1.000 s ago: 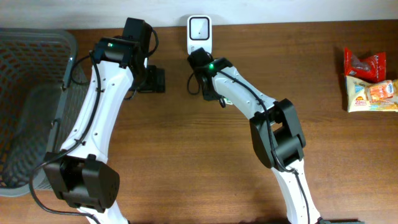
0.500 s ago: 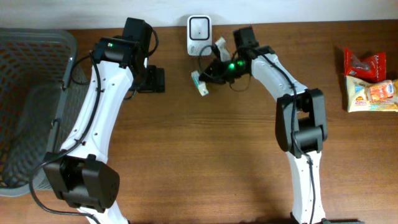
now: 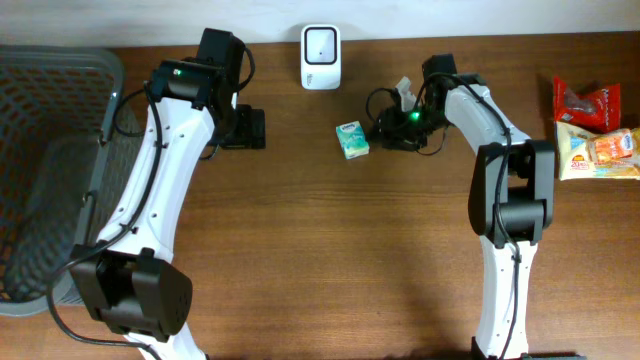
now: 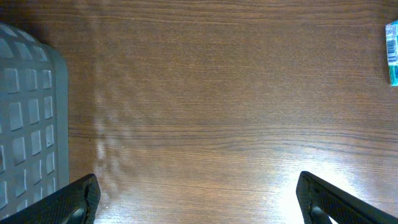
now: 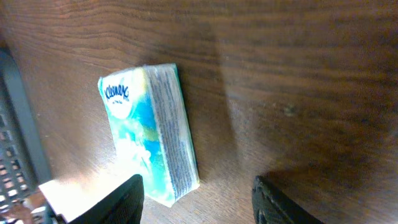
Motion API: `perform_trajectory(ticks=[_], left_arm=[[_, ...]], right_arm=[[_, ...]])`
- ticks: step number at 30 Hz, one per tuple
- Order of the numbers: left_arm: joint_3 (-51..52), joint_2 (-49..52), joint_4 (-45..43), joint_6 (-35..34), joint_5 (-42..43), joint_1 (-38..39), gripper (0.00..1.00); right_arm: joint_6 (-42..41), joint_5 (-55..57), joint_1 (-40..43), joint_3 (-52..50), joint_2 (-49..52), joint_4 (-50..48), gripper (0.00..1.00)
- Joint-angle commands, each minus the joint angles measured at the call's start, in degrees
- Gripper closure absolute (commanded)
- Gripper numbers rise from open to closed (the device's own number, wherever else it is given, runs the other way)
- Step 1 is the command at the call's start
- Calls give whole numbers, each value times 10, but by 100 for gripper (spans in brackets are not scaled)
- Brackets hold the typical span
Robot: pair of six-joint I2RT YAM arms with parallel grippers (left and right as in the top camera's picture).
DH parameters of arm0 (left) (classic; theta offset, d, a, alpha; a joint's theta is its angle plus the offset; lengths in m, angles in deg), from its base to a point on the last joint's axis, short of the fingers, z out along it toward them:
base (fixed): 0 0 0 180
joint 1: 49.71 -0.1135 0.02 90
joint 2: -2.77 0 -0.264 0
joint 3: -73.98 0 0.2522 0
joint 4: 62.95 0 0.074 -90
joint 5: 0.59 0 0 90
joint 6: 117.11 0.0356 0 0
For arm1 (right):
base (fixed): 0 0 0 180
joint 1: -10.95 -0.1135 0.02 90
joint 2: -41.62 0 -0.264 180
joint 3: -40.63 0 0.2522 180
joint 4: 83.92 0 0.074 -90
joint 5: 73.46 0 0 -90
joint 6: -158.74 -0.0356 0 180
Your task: Scan the item barcode
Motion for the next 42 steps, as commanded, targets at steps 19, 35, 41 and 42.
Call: perform_trajectory(ticks=[19,35,41,42], left_arm=[[0,1,-1,-7,0,0,1],[0,1,-1,-7,0,0,1],[0,1,-1,-7,0,0,1],[0,1,-1,-7,0,0,1]], right_arm=[[63,21,-64,54,15,-6,96],[363,599,-210,253,70,-293,96],[360,597,-209,253,75,-304,96],[356,604,-208,253,74,-298,96]])
